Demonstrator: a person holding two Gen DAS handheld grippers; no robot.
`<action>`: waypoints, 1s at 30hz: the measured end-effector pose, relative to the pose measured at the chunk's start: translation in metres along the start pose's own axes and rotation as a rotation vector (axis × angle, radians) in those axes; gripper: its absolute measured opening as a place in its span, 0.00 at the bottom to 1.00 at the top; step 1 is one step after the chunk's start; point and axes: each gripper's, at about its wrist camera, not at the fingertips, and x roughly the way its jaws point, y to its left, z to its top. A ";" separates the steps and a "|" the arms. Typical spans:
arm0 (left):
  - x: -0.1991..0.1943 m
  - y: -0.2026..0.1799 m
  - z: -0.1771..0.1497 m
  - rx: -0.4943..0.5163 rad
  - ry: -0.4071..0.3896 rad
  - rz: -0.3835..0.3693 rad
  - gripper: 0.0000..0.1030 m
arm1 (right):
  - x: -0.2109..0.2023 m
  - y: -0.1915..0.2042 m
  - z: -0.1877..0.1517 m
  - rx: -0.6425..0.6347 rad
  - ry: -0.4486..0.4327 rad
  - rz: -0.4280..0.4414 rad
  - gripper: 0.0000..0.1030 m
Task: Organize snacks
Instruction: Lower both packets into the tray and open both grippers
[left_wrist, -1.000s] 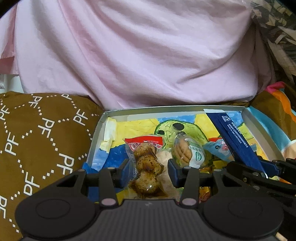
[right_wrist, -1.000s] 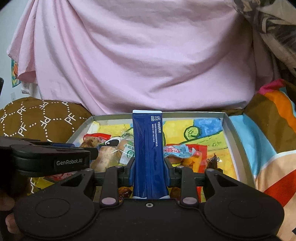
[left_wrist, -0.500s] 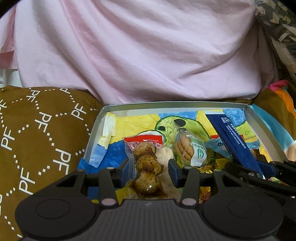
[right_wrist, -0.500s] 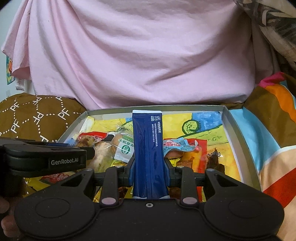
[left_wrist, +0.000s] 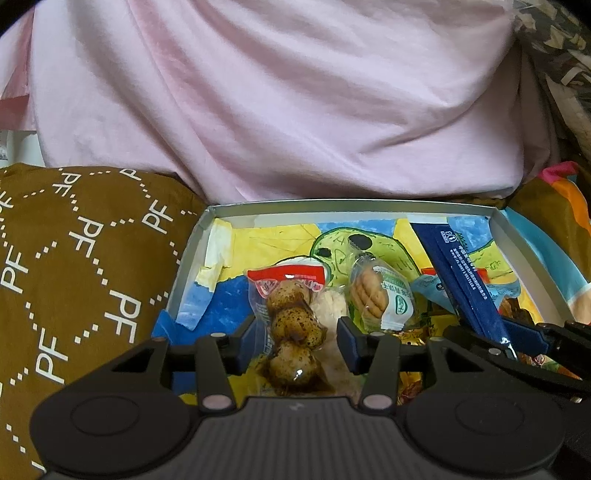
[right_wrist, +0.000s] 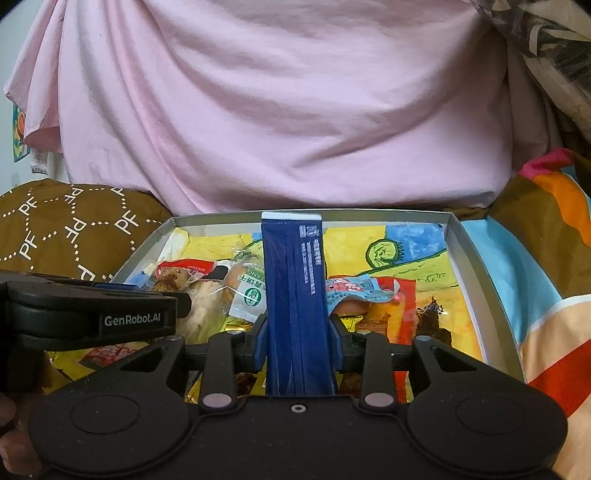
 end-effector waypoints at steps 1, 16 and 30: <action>0.000 0.000 0.000 0.000 0.001 0.002 0.50 | 0.000 0.000 0.000 -0.002 0.000 0.000 0.34; -0.007 -0.001 0.003 -0.017 -0.019 0.016 0.64 | -0.002 -0.002 -0.002 -0.006 -0.007 -0.011 0.42; -0.026 0.001 0.008 -0.034 -0.066 0.014 0.79 | -0.022 -0.004 -0.001 -0.029 -0.062 -0.018 0.62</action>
